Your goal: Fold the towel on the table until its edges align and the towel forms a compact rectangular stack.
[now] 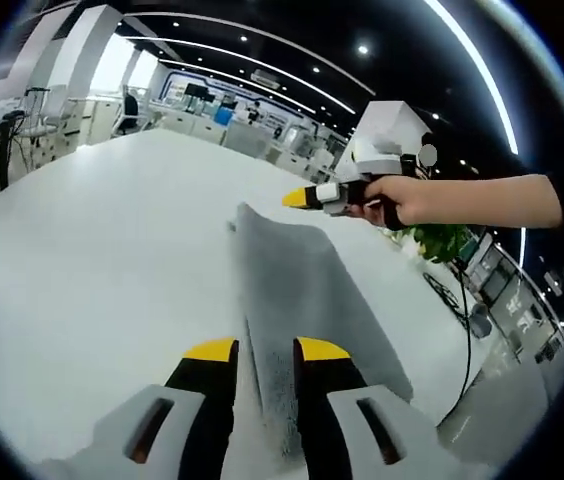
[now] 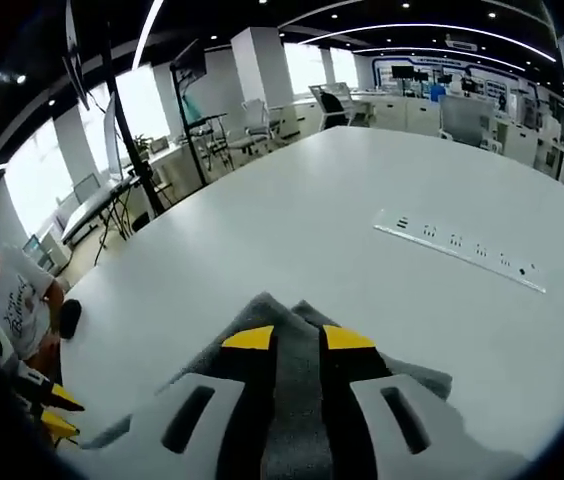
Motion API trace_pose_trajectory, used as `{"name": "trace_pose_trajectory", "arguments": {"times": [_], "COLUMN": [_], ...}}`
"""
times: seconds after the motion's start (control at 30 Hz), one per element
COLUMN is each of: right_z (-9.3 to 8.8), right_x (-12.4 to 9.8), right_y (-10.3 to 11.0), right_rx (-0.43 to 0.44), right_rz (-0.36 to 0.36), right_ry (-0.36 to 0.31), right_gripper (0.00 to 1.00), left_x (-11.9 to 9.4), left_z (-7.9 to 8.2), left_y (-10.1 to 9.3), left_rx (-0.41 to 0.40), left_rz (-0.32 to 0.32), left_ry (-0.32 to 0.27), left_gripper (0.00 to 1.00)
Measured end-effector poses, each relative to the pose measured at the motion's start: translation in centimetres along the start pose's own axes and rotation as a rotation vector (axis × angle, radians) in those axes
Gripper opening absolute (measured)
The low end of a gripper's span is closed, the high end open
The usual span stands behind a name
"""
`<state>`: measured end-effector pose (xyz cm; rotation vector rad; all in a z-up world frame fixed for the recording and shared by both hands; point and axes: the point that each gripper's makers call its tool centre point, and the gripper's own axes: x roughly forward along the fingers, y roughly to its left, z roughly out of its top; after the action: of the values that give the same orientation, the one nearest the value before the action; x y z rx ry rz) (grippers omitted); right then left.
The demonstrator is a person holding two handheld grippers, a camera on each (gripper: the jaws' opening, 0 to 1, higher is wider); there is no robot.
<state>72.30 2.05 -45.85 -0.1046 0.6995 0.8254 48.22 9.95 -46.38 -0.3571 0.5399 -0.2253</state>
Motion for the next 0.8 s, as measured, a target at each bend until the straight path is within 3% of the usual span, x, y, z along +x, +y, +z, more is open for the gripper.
{"name": "trace_pose_trajectory", "arguments": {"times": [0.37,0.6,0.8], "right_z": [-1.4,-3.6,-5.7], "right_x": [-2.8,-5.1,-7.2], "right_y": [-0.7,-1.9,-3.6], "right_rx": [-0.009,0.011,0.031], "right_rz": [0.029,0.013,-0.011], "right_ry": [-0.008,0.008,0.013], "right_gripper": [0.29,0.29,0.29], "left_x": [3.2,5.1,6.3], "left_z": [2.3,2.3,1.2], "left_y": [0.7,0.5,0.4], "left_rx": [0.074,0.099,0.111], "left_rz": [-0.022,-0.024,-0.035], "left_ry": [0.026,0.073,0.140], "left_gripper": [0.32,0.34,0.32]}}
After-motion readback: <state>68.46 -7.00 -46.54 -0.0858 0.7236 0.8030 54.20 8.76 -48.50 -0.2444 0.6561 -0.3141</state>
